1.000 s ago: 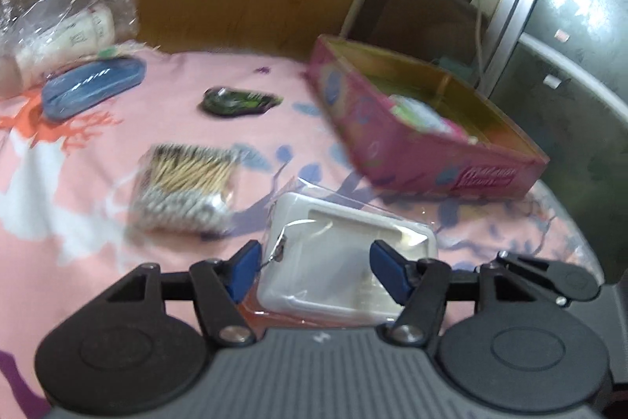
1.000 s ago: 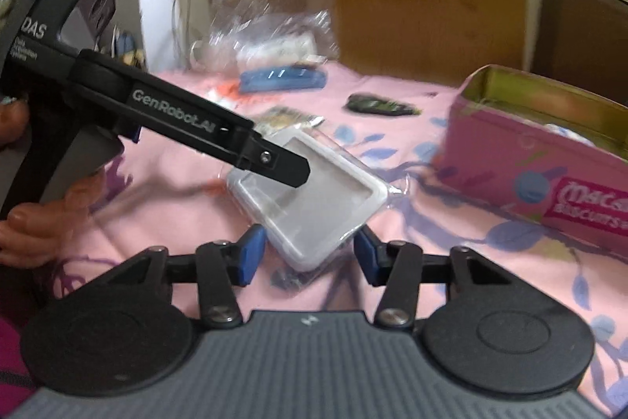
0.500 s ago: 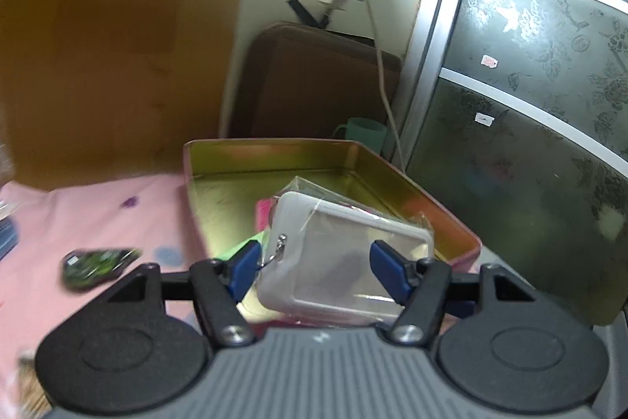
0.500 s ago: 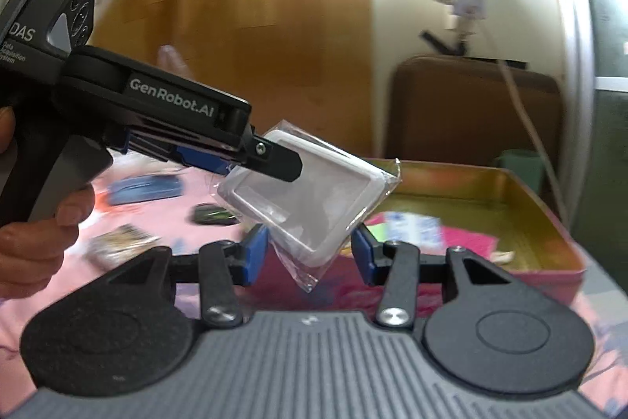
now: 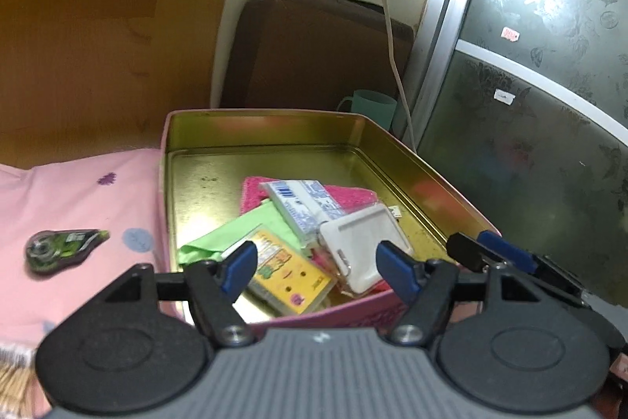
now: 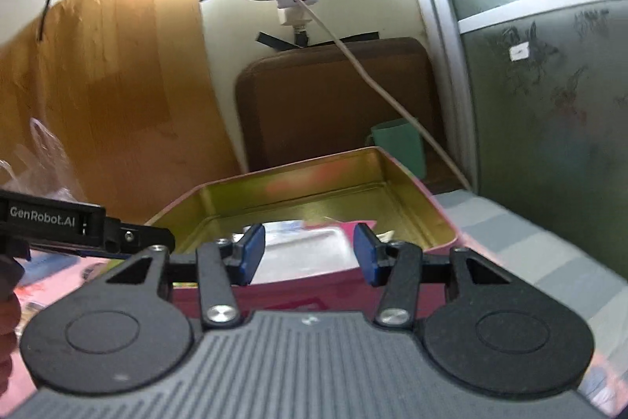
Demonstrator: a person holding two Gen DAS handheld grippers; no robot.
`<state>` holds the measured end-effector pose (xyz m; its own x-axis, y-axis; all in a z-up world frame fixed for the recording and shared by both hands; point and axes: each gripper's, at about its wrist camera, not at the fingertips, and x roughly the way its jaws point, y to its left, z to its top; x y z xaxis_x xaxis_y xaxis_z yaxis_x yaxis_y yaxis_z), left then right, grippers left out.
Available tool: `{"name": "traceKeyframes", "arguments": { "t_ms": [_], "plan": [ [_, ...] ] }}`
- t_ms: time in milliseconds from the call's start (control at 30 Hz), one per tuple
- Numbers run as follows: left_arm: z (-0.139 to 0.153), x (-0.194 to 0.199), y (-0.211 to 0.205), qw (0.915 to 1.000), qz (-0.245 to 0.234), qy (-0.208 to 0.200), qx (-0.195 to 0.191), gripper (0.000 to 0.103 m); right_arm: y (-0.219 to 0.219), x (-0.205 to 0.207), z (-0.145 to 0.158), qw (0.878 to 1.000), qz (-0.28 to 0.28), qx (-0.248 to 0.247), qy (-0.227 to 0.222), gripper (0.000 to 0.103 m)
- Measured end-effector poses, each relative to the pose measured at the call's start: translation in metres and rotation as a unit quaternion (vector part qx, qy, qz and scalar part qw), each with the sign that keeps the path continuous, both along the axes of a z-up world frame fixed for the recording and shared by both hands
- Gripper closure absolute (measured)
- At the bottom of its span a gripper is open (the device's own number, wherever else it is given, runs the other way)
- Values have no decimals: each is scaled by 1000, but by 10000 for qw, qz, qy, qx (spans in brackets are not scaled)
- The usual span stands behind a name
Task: Organize soft objects
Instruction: 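Move the left tool to the cotton swab pack, then grasp the cotton swab pack with the left gripper and lift it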
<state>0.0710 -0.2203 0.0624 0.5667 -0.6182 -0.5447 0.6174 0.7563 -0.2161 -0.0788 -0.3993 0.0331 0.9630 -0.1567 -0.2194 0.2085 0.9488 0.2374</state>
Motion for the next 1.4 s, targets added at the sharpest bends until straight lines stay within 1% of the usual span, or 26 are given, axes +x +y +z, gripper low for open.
{"name": "traceKeyframes", "arguments": {
  "t_ms": [100,200,267,300,433,500,567,667,733,800,933,1033,1100,1167,1267,1333,1367,1400],
  "plan": [
    [5,-14,18,9997,74,-228,9,33,13,0,2,9994,300,169,-57,50],
    [8,-29,43,9987,179,-474,30,33,32,5,7,9974,691,180,-65,49],
    [9,-39,64,9980,283,-574,-5,31,49,7,10,9952,971,101,-70,48],
    [9,-42,76,9975,358,-609,-28,28,57,8,11,9938,1107,61,-74,46],
    [6,-50,131,9935,882,-711,-80,23,99,11,15,9842,1754,-232,4,40],
    [3,-49,161,9900,1233,-678,-79,22,120,15,14,9776,2075,-329,134,36],
    [-1,-42,188,9856,1588,-563,-118,22,142,22,12,9695,2399,-390,313,33],
    [-10,-27,224,9785,2036,-236,-246,22,175,33,5,9581,2725,-578,663,27],
    [-15,-17,243,9757,2157,18,-371,22,196,43,1,9494,2911,-753,908,24],
    [-21,-11,251,9755,2144,196,-446,22,212,54,-3,9408,3077,-894,1107,22],
    [-29,-2,260,9759,2056,433,-588,20,239,71,-11,9259,3273,-1231,1428,21],
    [-35,-1,263,9770,1942,554,-681,20,251,77,-16,9194,3352,-1345,1559,20],
    [-37,1,263,9774,1905,585,-699,16,255,84,-19,9173,3358,-1350,1658,20],
    [-40,4,265,9769,1890,641,-769,16,258,91,-22,9163,3344,-1322,1766,20],
    [-45,8,264,9770,1783,783,-873,22,260,97,-26,9156,3348,-1238,1853,20],
    [-48,9,259,9785,1680,842,-844,31,261,98,-27,9159,3350,-1254,1821,20],
    [-50,10,255,9795,1615,883,-816,32,261,98,-26,9158,3359,-1246,1814,20],
    [-52,11,252,9800,1575,927,-793,37,262,99,-26,9159,3366,-1228,1811,21]
  ]
}}
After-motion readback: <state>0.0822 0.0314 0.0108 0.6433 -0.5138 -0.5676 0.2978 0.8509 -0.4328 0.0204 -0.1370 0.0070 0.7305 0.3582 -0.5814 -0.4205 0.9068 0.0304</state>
